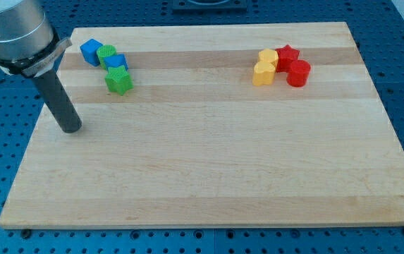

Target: Push the blue cube along with the green circle towards the bottom left

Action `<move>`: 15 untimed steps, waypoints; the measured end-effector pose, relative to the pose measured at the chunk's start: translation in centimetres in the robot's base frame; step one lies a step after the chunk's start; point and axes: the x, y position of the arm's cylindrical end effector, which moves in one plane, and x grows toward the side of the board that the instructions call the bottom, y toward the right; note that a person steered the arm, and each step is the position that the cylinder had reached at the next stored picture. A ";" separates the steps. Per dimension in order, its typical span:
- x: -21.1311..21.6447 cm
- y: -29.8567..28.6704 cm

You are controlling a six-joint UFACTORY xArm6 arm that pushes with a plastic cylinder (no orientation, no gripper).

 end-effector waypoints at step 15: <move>-26.9 -2.9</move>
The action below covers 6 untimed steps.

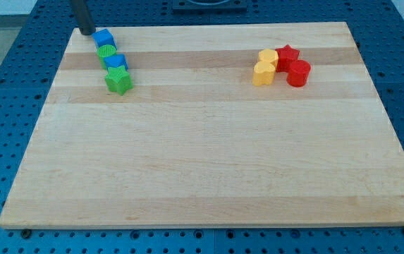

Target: Push the blue cube along with the green circle towards the bottom left

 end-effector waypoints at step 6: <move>25.3 8.1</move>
